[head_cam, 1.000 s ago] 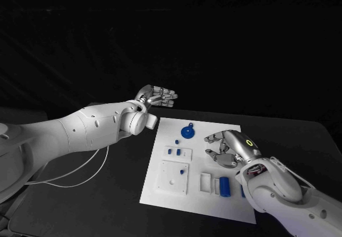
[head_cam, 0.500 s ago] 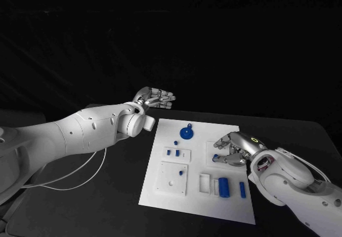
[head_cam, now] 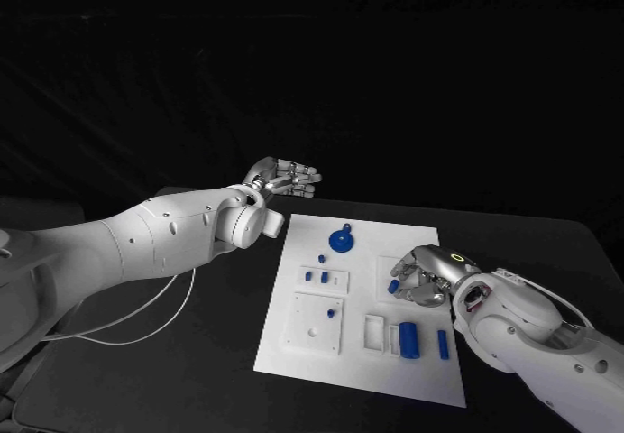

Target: Assemble the parts on the task board

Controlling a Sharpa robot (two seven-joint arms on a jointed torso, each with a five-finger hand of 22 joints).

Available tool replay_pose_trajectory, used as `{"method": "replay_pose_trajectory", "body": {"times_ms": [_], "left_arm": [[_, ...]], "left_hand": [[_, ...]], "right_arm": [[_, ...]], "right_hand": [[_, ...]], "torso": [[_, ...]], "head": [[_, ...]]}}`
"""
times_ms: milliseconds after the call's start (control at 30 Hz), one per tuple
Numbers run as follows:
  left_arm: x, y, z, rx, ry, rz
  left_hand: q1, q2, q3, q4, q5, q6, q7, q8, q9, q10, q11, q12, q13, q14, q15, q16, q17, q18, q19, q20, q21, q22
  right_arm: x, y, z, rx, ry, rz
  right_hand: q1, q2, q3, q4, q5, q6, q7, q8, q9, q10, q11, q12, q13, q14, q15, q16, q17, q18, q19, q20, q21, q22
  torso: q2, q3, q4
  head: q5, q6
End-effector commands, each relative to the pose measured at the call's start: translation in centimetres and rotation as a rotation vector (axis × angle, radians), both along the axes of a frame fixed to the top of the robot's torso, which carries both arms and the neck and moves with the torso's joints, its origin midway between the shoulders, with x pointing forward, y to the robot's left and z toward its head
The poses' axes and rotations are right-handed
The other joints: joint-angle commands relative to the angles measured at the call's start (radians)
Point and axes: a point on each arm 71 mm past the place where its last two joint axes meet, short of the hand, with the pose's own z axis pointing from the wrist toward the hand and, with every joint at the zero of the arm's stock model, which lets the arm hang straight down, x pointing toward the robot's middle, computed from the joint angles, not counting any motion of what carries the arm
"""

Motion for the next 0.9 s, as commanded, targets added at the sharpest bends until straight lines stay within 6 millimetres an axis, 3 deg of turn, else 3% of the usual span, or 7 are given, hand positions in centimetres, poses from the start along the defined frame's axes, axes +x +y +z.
{"method": "replay_pose_trajectory", "body": {"times_ms": [33,300,900], "left_arm": [[-0.01,-0.27,0.09,-0.007,-0.008,-0.018],[0.03,-0.3,0.07,-0.006,-0.006,-0.018],[0.09,-0.3,0.02,-0.005,-0.001,-0.018]], "left_hand": [[0.005,0.008,-0.006,-0.004,-0.003,-0.001,-0.001,-0.002,0.001,0.003,0.0,0.003,-0.001,-0.006,0.001,-0.002,-0.001,0.012,-0.002,0.007,0.007,-0.001],[0.005,0.008,-0.006,-0.004,-0.003,-0.001,-0.001,-0.002,0.001,0.003,0.0,0.003,-0.001,-0.006,0.001,-0.002,-0.001,0.012,-0.002,0.007,0.007,-0.001],[0.004,0.007,-0.009,-0.003,-0.006,-0.001,-0.001,-0.001,0.001,-0.001,0.001,0.003,-0.001,-0.006,0.001,-0.002,0.0,0.012,-0.002,0.007,0.009,-0.002]], "right_arm": [[-0.01,0.19,-0.04,-0.038,-0.026,0.009],[-0.1,0.71,0.17,-0.011,-0.051,0.019],[-0.27,0.96,-0.59,-0.029,-0.021,0.033]], "right_hand": [[-0.021,-0.007,0.061,-0.002,-0.005,0.012,0.002,-0.004,-0.001,0.028,-0.007,-0.005,0.0,0.003,-0.009,0.006,0.002,-0.014,0.035,-0.014,0.011,0.003],[-0.032,-0.002,0.107,0.0,-0.006,0.041,0.005,-0.003,0.0,0.08,-0.023,-0.005,0.001,0.015,-0.019,0.005,0.004,-0.026,0.037,-0.024,0.024,0.004],[-0.038,0.009,0.112,-0.001,-0.006,0.068,0.008,-0.002,0.0,0.097,-0.027,-0.006,0.001,0.019,-0.024,-0.002,0.01,-0.034,0.035,-0.03,0.033,-0.002]], "torso": [[0.0,0.0007,-0.0008],[0.0,0.0012,-0.0013],[0.0,0.0003,-0.0008]], "head": [[0.001,-0.002],[0.003,-0.006],[0.005,-0.017]]}}
